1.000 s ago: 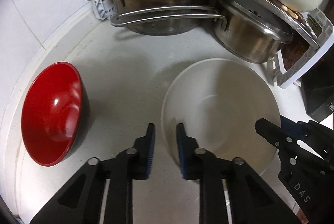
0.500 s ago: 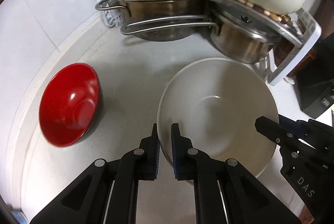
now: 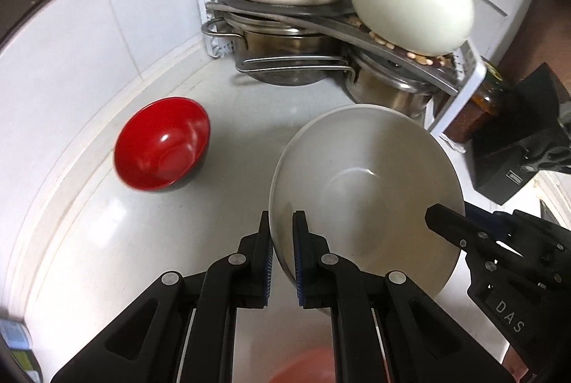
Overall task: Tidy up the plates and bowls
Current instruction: 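Carry the white bowl with both grippers and lower it into the pink bowl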
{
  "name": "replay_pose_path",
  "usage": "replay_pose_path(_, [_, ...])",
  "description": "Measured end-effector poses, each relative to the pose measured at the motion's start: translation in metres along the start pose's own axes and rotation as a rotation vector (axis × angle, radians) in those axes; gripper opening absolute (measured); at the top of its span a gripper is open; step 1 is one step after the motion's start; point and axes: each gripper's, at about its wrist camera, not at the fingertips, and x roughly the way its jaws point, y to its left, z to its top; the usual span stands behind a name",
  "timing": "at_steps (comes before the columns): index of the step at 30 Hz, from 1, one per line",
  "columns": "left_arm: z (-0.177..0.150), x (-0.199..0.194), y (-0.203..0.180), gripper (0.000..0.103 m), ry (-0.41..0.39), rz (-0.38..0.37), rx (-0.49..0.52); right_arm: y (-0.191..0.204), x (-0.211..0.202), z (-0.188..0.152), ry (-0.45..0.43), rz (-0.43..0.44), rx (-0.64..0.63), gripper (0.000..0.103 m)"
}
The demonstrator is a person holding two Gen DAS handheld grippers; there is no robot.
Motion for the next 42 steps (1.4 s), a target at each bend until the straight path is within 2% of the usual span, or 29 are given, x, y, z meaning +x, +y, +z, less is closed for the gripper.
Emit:
replay_pose_path(6, [-0.02, -0.03, -0.002, 0.012, -0.041, 0.017, -0.002, 0.012, -0.019, -0.013, -0.005, 0.015, -0.039, 0.017])
replay_pose_path(17, [-0.06, -0.068, -0.005, 0.012, -0.063, 0.033, -0.024, 0.024, -0.053, -0.045, -0.009, 0.02, -0.111, 0.017])
replay_pose_path(30, [-0.106, -0.084, -0.001, 0.012, -0.014, 0.05, -0.071, 0.037, -0.065, -0.078, 0.043, 0.045, -0.174, 0.017])
replay_pose_path(42, [-0.142, -0.074, 0.006, 0.013, 0.063, 0.068, -0.124, 0.044, -0.052, -0.1, 0.13, 0.071, -0.209, 0.017])
